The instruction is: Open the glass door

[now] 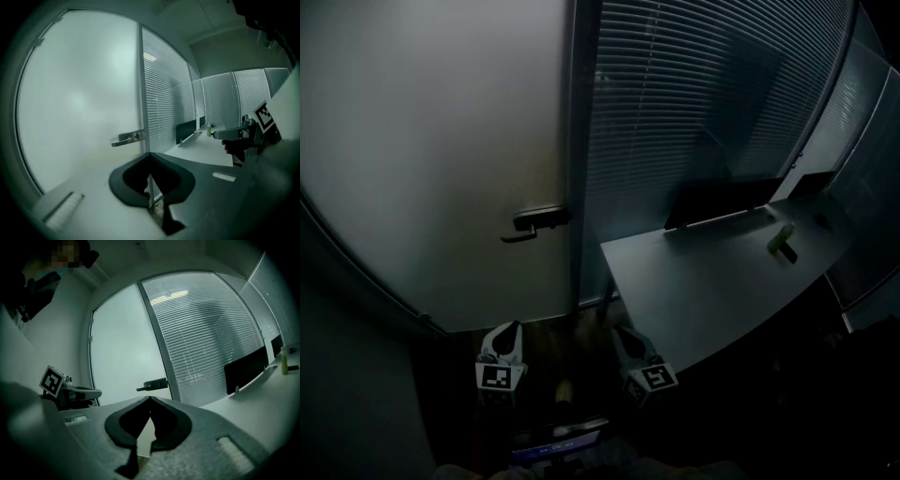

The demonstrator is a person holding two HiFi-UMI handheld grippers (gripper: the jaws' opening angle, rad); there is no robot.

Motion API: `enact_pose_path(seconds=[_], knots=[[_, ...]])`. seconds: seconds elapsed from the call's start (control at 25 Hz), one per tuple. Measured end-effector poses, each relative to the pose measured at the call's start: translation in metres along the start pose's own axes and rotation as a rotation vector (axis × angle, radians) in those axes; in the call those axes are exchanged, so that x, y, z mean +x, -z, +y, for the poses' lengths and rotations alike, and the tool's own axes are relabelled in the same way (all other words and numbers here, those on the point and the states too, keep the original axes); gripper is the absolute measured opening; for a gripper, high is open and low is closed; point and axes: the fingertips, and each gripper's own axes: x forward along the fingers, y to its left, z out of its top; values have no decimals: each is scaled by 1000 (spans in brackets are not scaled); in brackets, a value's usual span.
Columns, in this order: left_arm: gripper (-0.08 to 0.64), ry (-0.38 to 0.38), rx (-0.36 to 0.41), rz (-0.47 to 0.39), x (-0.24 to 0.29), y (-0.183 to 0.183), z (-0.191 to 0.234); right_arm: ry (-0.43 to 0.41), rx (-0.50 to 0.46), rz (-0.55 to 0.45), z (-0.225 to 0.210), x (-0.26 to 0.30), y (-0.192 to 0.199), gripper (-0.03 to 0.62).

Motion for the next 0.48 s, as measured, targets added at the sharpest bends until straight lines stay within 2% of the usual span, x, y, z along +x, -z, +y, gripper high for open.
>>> enact_pose_path(seconds=[0.48], knots=[[5,54,15,9,76,-13,49,42,3,21,-20,73,-3,2]])
